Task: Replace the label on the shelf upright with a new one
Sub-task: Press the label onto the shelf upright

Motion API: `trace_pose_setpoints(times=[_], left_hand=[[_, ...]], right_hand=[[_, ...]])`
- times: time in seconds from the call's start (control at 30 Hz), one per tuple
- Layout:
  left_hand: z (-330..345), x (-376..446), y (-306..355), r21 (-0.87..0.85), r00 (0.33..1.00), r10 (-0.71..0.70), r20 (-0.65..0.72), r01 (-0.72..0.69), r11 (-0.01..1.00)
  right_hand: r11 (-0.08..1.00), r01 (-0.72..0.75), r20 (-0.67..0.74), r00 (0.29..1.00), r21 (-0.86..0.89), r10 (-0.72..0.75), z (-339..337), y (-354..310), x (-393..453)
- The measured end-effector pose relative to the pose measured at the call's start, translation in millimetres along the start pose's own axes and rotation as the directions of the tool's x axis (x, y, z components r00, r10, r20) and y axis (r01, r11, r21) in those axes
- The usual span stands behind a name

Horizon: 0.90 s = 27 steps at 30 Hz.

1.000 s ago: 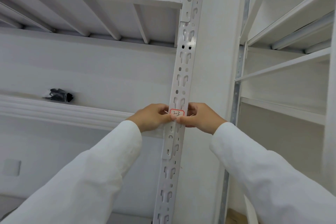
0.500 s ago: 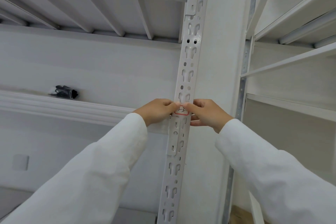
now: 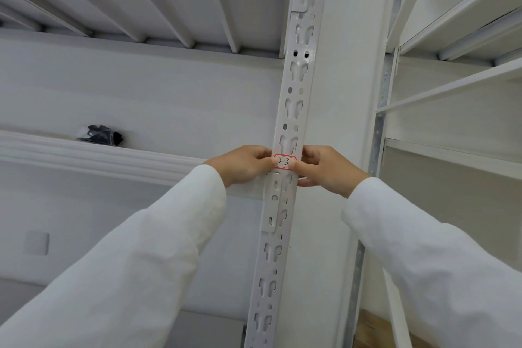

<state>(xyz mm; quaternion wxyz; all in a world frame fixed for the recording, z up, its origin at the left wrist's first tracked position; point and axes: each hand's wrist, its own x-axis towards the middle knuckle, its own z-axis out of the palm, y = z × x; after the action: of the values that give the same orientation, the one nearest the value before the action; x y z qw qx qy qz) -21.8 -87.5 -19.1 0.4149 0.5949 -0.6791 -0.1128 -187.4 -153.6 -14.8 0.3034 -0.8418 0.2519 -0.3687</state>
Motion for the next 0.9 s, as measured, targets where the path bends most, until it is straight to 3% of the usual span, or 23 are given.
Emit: trace_pose_setpoints(times=[0.27,0.4,0.53,0.7,0.8,0.9], left_hand=[[0,5,-6,-0.025,1.0,0.01,0.02,-0.01,1.0],[1,3,-5,0.023,0.999,0.023,0.03,-0.024,0.999],[1,-1,-5,0.096,1.0,0.015,0.025,-0.018,0.995],[1,-5,-3,0.117,1.0,-0.022,0.008,0.021,0.993],[1,-1,6,0.099,0.997,-0.073,0.025,0.07,0.993],[1,0,8,0.137,0.996,-0.08,0.046,0.073,0.988]], right_hand=[[0.992,0.032,-0.11,0.993,-0.125,-0.046,8,4,-7],[0.999,-0.041,-0.002,0.999,0.012,0.041,2,0,-12],[0.993,-0.119,0.079,0.99,-0.001,0.119,-4,-10,-18],[0.982,-0.183,-0.028,0.983,-0.052,0.181,-1,-3,-26],[0.985,-0.155,-0.175,0.974,-0.074,0.141,11,-4,-18],[0.956,-0.18,-0.341,0.935,-0.233,0.093,28,-5,-5]])
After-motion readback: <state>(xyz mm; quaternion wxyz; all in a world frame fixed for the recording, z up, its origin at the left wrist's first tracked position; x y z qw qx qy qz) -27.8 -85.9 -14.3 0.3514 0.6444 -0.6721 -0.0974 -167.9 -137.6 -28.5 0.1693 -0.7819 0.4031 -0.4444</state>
